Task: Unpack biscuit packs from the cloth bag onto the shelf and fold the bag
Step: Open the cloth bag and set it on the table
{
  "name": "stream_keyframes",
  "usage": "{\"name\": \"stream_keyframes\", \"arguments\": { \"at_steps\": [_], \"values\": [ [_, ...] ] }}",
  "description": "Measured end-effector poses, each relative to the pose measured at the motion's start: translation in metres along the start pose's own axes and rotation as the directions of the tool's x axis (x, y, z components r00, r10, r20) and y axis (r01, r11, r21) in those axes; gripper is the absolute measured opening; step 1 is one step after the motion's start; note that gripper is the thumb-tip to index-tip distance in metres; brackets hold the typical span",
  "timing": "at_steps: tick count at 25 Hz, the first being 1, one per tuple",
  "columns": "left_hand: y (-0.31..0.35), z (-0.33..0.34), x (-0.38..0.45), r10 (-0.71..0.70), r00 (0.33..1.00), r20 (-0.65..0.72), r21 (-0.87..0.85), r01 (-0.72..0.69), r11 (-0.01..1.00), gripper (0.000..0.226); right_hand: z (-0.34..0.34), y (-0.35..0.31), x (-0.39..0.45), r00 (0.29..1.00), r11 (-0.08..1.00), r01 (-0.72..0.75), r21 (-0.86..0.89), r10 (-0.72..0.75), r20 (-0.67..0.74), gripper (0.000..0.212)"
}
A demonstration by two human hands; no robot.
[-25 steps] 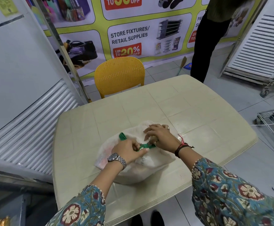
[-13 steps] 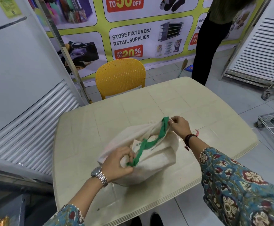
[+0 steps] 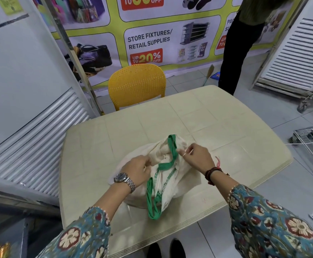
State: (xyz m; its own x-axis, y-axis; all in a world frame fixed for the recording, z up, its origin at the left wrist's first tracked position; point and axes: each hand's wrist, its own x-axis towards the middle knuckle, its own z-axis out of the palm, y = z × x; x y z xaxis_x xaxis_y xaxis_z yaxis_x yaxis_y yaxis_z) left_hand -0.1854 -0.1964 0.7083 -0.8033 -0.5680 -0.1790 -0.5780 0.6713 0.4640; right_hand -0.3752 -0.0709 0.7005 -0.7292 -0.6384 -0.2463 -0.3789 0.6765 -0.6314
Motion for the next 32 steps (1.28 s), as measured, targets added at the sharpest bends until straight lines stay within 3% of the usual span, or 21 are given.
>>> {"name": "stream_keyframes", "arguments": {
  "at_steps": [2, 4, 6, 8, 10, 12, 13, 15, 17, 19, 22, 25, 29, 32],
  "values": [
    [0.007, 0.014, 0.015, -0.031, 0.998, 0.046, -0.082, 0.035, 0.996, 0.013, 0.006, 0.002, -0.007, 0.983, 0.979, 0.013, -0.203, 0.025, 0.18, 0.046],
    [0.01, 0.03, 0.025, -0.088, 0.989, 0.118, -0.167, 0.108, 0.98, 0.022, 0.013, 0.005, -0.012, 0.977, 0.977, 0.039, -0.212, 0.007, 0.211, 0.044],
    [0.008, 0.039, 0.028, -0.107, 0.985, 0.135, -0.19, 0.132, 0.973, 0.031, 0.015, 0.006, -0.017, 0.984, 0.995, 0.036, -0.097, -0.019, 0.177, 0.04],
    [0.004, 0.037, 0.025, -0.084, 0.993, 0.08, -0.229, 0.1, 0.968, 0.028, 0.012, 0.009, -0.023, 0.98, 0.951, -0.143, 0.273, 0.097, 0.173, 0.027],
    [-0.002, 0.029, 0.016, -0.047, 0.999, -0.021, -0.261, 0.04, 0.964, 0.026, 0.008, 0.013, -0.032, 0.943, 0.625, -0.333, 0.706, 0.223, 0.248, 0.022],
    [-0.011, 0.023, 0.003, -0.046, 0.993, -0.111, -0.249, 0.017, 0.968, 0.035, -0.001, 0.026, -0.038, 0.913, 0.294, -0.384, 0.875, 0.263, 0.312, 0.027],
    [-0.016, 0.02, -0.004, -0.067, 0.989, -0.135, -0.221, 0.036, 0.975, 0.037, -0.005, 0.034, -0.039, 0.902, 0.188, -0.388, 0.902, 0.281, 0.329, 0.028],
    [-0.027, 0.014, -0.019, -0.119, 0.986, -0.12, -0.118, 0.104, 0.987, 0.032, -0.01, 0.05, -0.041, 0.883, 0.1, -0.377, 0.921, 0.34, 0.325, 0.025],
    [-0.037, 0.008, -0.032, -0.161, 0.986, -0.046, -0.004, 0.161, 0.987, 0.024, -0.013, 0.066, -0.044, 0.873, 0.188, -0.361, 0.913, 0.412, 0.26, 0.022],
    [-0.047, 0.006, -0.047, -0.192, 0.981, 0.011, 0.054, 0.191, 0.98, 0.027, -0.017, 0.081, -0.048, 0.873, 0.414, -0.347, 0.842, 0.472, 0.128, 0.016],
    [-0.057, 0.015, -0.077, -0.222, 0.973, 0.065, 0.142, 0.211, 0.967, 0.056, -0.02, 0.099, -0.054, 0.873, 0.634, -0.32, 0.704, 0.485, -0.04, 0.006],
    [-0.053, 0.037, -0.11, -0.298, 0.946, 0.127, 0.224, 0.265, 0.938, 0.083, -0.009, 0.113, -0.058, 0.877, 0.836, -0.289, 0.466, 0.427, -0.221, 0.014],
    [-0.046, 0.067, -0.135, -0.414, 0.892, 0.181, 0.284, 0.356, 0.891, 0.109, 0.002, 0.119, -0.061, 0.803, 0.837, -0.337, 0.432, 0.495, -0.332, 0.025],
    [-0.052, 0.061, -0.122, -0.499, 0.859, 0.11, 0.346, 0.438, 0.83, 0.104, 0.005, 0.116, -0.062, 0.834, 0.871, -0.312, 0.381, 0.443, -0.329, 0.029]
  ]
}}
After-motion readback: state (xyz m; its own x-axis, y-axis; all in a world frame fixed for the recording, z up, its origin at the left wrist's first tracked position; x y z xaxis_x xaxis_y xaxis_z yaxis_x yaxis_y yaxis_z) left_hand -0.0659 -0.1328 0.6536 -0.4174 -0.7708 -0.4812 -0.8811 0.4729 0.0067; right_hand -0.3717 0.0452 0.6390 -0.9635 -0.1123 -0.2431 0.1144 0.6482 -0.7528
